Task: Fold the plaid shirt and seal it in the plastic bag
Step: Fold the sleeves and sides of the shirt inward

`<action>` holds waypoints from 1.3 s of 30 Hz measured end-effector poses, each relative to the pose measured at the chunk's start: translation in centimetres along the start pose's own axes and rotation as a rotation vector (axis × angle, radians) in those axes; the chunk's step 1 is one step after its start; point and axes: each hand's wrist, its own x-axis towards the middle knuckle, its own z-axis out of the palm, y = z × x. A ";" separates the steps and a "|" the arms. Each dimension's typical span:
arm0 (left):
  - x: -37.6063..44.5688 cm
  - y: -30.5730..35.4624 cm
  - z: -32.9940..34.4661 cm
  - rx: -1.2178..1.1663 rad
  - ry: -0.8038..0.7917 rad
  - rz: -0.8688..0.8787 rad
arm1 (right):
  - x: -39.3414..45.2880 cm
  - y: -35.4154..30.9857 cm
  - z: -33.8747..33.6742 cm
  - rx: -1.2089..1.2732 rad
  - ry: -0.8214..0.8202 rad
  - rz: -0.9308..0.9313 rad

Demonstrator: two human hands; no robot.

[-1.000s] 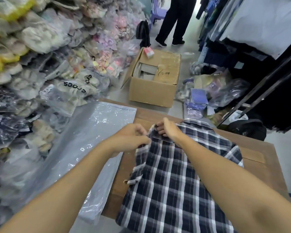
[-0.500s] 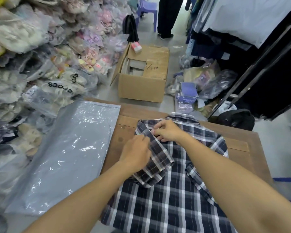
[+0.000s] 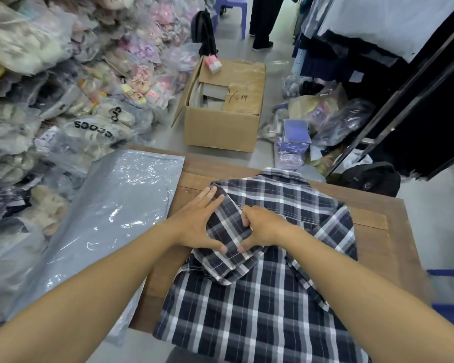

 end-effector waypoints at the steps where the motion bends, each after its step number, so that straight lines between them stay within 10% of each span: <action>1: -0.8 0.1 0.0 -0.043 0.025 -0.006 | 0.1 0.3 0.0 0.023 -0.002 -0.004; 35: -8.3 0.2 3.0 0.156 -0.034 0.132 | 0.6 2.9 -0.2 0.141 0.033 -0.055; 39: -7.7 2.0 2.3 0.083 0.186 0.133 | 0.4 2.6 -0.1 0.094 0.049 -0.061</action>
